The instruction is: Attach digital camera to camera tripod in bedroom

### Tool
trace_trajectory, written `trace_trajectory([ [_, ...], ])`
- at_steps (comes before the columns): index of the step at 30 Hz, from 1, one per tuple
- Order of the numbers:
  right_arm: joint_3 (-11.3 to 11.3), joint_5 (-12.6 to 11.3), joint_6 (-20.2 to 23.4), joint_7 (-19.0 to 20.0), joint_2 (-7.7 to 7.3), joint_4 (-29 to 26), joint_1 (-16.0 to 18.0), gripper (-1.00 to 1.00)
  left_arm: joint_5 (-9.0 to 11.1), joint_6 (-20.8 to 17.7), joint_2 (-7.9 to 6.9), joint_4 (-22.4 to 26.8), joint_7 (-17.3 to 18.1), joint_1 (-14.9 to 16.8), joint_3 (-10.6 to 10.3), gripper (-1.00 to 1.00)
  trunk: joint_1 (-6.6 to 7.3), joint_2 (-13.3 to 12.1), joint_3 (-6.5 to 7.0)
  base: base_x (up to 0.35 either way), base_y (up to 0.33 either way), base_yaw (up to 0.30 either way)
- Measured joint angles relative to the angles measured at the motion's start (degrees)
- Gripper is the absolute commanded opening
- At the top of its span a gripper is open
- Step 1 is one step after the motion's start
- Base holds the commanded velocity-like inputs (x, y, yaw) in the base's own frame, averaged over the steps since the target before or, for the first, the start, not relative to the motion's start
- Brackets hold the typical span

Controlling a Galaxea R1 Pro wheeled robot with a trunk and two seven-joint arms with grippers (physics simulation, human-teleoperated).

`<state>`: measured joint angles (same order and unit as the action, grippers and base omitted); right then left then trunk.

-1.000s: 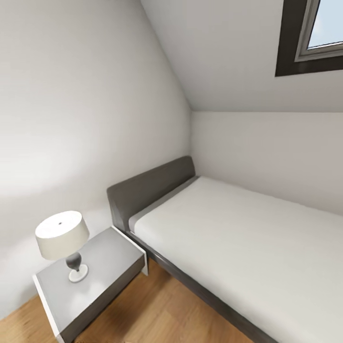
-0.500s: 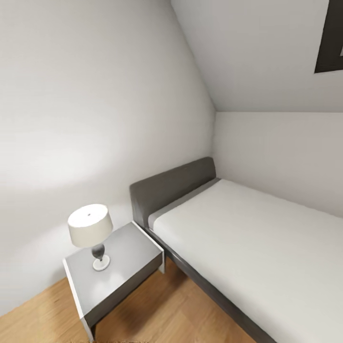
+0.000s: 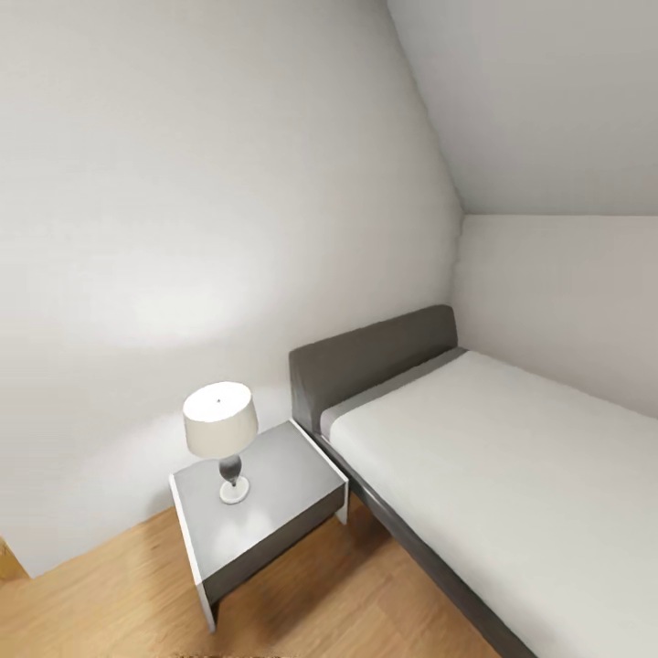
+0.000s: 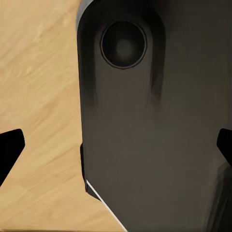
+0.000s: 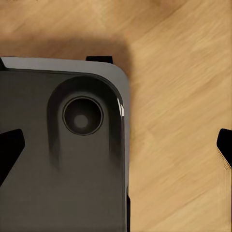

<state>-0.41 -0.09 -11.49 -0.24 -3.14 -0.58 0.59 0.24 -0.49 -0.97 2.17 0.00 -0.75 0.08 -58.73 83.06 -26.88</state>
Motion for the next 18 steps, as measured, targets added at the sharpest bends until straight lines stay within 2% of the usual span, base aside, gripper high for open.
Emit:
trace_trajectory([
  [18,0.0,0.0,0.0,0.0,0.01,0.0,-0.01,1.0,0.0,0.0,0.0,-0.01,0.0,0.0,0.0,1.0,0.0,0.0,0.0,0.0,0.0,0.294],
])
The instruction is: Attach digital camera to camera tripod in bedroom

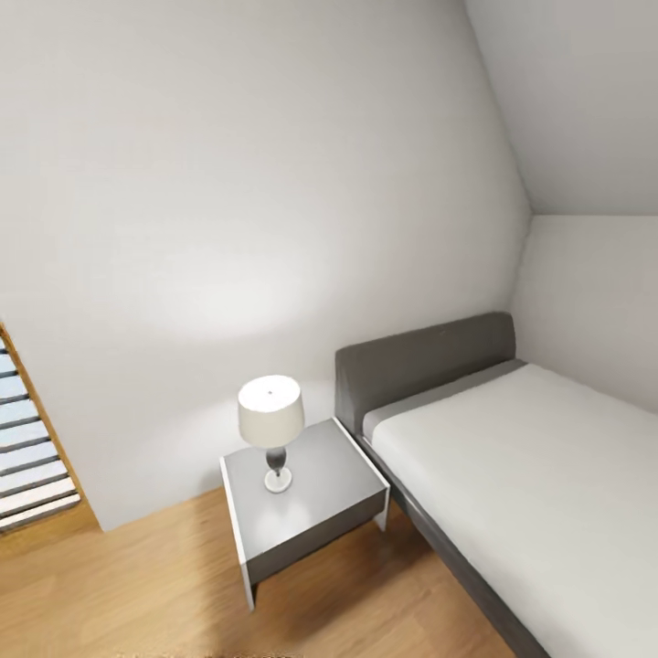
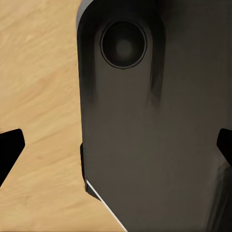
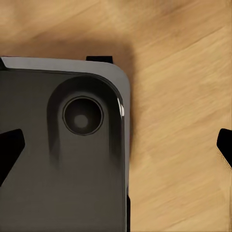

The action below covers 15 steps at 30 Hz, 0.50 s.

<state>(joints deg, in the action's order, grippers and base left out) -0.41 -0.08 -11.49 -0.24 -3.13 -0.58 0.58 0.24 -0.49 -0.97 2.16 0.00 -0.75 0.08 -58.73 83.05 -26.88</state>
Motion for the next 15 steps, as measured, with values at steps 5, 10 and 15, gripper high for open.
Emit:
trace_trajectory([
  [5,0.0,0.0,0.0,0.0,0.01,0.0,0.0,1.0,0.0,-0.02,0.0,-0.01,-0.01,0.0,0.0,1.0,0.0,0.0,0.0,0.0,0.0,0.294],
  [10,0.0,0.0,0.0,0.0,0.01,0.0,0.0,1.0,0.0,0.0,-0.02,0.0,0.0,0.0,0.0,1.0,0.0,0.0,0.0,0.0,0.0,0.294],
  [15,0.0,0.0,0.0,0.0,0.03,0.0,0.01,1.0,0.0,-0.01,-0.01,-0.01,-0.01,0.0,0.0,1.0,0.0,0.0,0.0,0.0,0.0,0.294],
])
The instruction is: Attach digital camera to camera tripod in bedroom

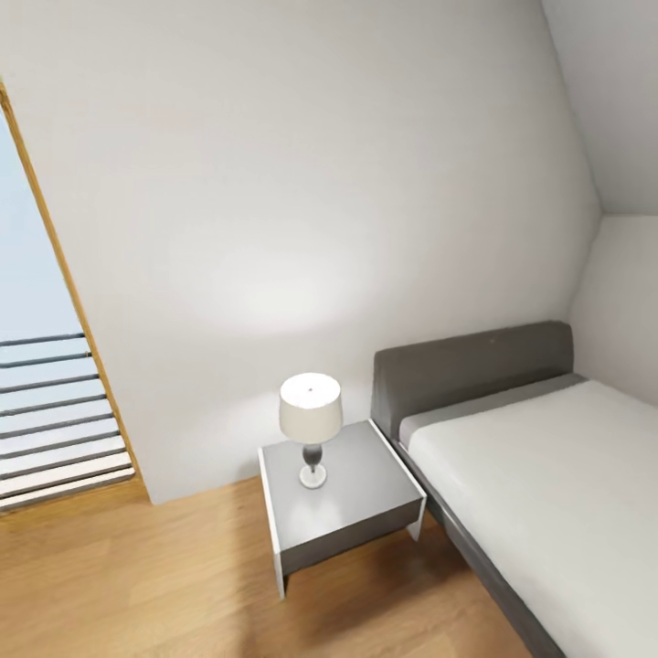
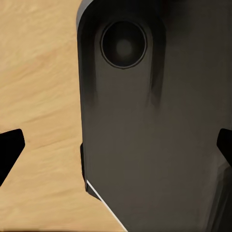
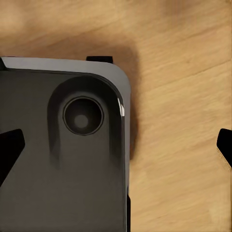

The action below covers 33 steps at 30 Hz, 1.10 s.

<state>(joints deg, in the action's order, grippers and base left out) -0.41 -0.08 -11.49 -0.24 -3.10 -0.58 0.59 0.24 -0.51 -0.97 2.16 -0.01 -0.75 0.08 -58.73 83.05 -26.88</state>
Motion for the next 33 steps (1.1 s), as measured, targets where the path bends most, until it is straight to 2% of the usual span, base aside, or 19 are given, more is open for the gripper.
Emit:
trace_trajectory([
  [33,-0.06,0.0,0.0,0.0,0.0,0.0,-0.01,1.0,0.0,0.03,-0.1,0.0,-0.07,0.0,0.04,1.0,0.01,0.0,0.0,0.005,0.0,0.294],
])
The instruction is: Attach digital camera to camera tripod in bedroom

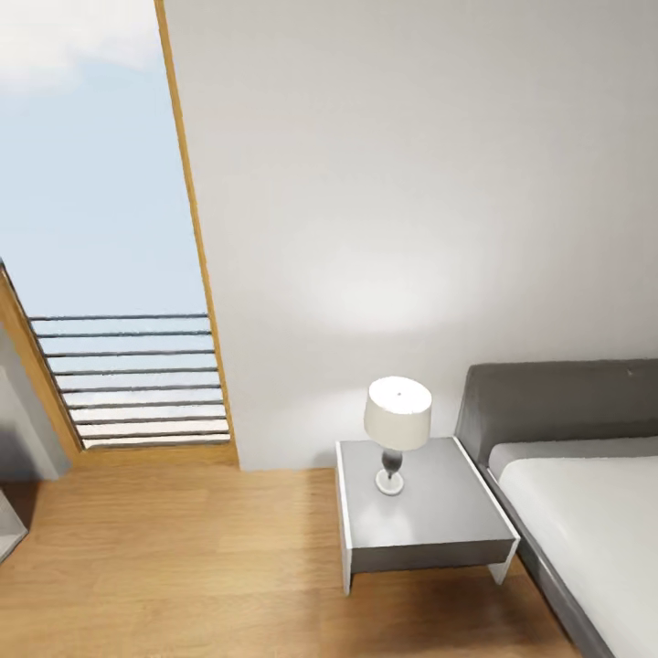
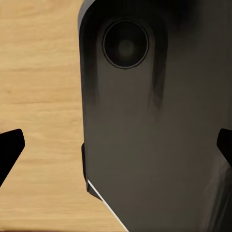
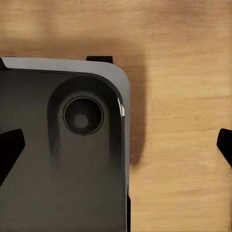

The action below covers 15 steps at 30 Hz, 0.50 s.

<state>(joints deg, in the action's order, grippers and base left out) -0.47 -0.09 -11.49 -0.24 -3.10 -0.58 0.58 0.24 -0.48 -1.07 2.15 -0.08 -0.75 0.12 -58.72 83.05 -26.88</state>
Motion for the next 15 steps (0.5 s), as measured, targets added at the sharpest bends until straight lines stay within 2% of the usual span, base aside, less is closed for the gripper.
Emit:
trace_trajectory([
  [15,-0.02,0.0,0.0,0.0,-0.01,0.0,0.03,1.0,0.0,0.0,0.02,0.0,0.0,0.0,-0.04,1.0,0.01,0.0,0.0,0.125,0.0,0.295],
])
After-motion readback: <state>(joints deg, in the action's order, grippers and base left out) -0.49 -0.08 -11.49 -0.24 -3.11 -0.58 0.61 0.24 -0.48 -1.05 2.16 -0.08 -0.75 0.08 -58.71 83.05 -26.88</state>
